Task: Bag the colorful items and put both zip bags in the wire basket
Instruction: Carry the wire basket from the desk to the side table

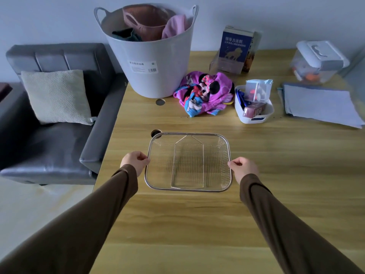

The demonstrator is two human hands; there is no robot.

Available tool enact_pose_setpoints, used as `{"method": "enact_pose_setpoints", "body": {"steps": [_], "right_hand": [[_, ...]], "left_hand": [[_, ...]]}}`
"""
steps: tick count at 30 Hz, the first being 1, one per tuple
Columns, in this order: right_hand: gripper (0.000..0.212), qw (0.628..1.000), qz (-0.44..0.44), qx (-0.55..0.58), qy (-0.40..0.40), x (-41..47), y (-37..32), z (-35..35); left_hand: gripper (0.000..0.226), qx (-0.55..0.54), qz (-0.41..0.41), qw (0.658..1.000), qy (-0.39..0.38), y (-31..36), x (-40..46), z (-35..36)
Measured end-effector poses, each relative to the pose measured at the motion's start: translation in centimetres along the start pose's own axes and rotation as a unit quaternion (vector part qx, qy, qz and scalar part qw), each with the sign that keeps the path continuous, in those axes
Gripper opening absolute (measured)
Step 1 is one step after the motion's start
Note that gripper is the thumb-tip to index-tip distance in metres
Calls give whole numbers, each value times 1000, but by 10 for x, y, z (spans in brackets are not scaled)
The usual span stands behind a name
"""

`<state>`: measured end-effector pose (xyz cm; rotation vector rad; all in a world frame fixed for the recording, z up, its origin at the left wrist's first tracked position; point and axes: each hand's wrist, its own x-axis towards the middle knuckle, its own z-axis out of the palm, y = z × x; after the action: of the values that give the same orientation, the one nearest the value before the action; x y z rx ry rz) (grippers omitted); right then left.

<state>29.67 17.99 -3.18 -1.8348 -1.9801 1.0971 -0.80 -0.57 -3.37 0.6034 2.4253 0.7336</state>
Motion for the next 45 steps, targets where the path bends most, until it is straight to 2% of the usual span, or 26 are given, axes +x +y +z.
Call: {"method": "enact_pose_setpoints", "body": {"steps": [11, 23, 32, 45], "right_hand": [[16, 998, -40, 34, -20, -33, -32, 14], [18, 992, -97, 38, -71, -104, -84, 66], [22, 989, -107, 42, -97, -167, -135, 145], [21, 984, -144, 4, -106, -270, -214, 262]], "left_hand": [[14, -55, -5, 998, 30, -41, -24, -47], [19, -66, -9, 996, 66, -127, -70, -130], [26, -42, -10, 997, 69, -221, -89, -214], [25, -103, -50, 991, 64, -356, -100, -319]]}}
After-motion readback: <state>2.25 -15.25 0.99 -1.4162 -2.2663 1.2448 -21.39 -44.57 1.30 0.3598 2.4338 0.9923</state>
